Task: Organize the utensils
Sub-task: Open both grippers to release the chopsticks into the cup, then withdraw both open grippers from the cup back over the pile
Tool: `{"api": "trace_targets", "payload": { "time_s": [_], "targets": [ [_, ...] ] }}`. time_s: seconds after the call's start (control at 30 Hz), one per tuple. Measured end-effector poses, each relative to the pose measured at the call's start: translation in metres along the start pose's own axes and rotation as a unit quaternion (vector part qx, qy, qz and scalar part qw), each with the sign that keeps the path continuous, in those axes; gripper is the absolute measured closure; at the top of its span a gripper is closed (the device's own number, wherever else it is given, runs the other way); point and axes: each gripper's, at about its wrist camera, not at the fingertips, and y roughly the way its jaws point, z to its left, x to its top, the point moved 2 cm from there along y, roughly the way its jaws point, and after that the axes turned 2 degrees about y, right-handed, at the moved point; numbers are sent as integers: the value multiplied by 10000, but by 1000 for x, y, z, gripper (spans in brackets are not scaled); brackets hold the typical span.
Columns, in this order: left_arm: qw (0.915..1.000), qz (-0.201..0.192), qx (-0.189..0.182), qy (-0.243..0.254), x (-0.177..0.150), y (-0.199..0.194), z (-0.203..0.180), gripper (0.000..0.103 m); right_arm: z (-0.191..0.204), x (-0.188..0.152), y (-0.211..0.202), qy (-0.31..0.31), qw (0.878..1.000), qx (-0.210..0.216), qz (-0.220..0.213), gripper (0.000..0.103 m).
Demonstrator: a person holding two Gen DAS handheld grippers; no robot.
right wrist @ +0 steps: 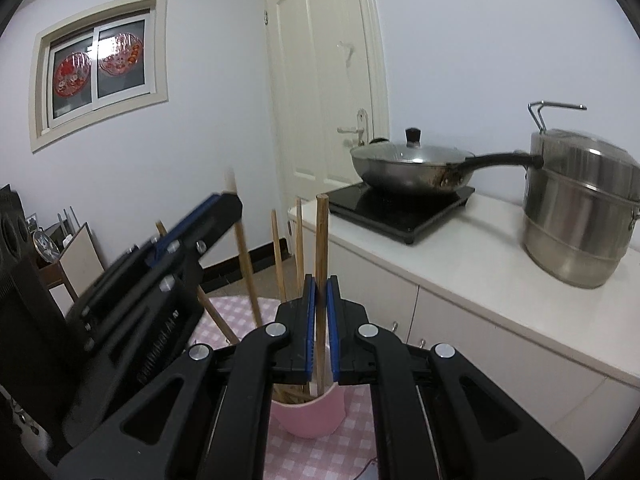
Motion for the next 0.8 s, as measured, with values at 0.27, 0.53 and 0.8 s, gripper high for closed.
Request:
{"api": "trace_targets", "payload": {
  "time_s": [0.27,0.53,0.8],
  "targets": [
    [9998,220,-33,-7,3,0,2,74,3,-3,-3,51,10000,1,69,98],
    [9999,56,102,28,16,-20,4,47,6,-3,-12,102,9999,-61,112,95],
    [9996,141,253,52,26,-45,18,47,15,-4,-27,66,9999,-103,50,89]
  ]
}}
